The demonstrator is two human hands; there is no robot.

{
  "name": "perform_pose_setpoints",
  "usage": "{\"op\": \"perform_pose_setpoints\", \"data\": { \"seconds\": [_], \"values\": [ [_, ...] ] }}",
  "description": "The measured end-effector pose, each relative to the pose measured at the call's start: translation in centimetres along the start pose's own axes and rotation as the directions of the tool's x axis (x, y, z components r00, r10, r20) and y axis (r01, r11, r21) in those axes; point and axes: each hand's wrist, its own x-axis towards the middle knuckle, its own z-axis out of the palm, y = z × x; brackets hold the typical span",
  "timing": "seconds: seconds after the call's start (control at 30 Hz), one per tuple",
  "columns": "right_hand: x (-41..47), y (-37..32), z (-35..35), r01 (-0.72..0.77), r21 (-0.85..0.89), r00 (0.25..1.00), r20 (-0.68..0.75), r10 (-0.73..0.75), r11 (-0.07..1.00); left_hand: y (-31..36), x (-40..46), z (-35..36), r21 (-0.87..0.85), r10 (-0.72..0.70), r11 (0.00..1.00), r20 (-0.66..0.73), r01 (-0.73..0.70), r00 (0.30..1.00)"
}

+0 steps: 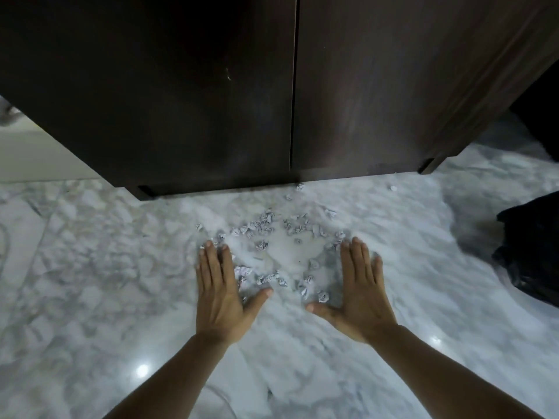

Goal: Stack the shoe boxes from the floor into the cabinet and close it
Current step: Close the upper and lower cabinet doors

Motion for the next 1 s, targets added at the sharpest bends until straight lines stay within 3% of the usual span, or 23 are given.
{"op": "perform_pose_setpoints", "data": {
  "seconds": [0.23,0.43,0.57,0.77,1.0],
  "values": [
    [4.0,-0.8,0.6,0.101,-0.02,0.987,-0.121,-0.102,0.995,0.2,3.3,0.6,0.068,0.117,0.991,-0.039,-0.114,0.992],
    [5.3,-1.3,1.5,0.182,-0.034,0.908,-0.376,-0.182,0.983,0.4,2.8,1.0,0.028,0.132,0.991,-0.246,-0.129,0.96],
    [5.3,-1.1,1.8,0.244,-0.028,0.865,-0.445,-0.231,0.969,0.5,2.7,1.0,0.104,0.301,0.953,-0.298,-0.283,0.906],
    [5.9,-1.3,0.4,0.233,-0.048,0.873,-0.429,-0.23,0.971,1.3,3.6,0.1,0.201,0.303,0.947,-0.309,-0.25,0.902],
    [4.6,-0.3,-5.2,0.21,0.09,0.872,-0.468,-0.144,0.974,5.2,5.9,-2.9,0.078,0.322,0.945,-0.371,-0.316,0.871]
  ]
}}
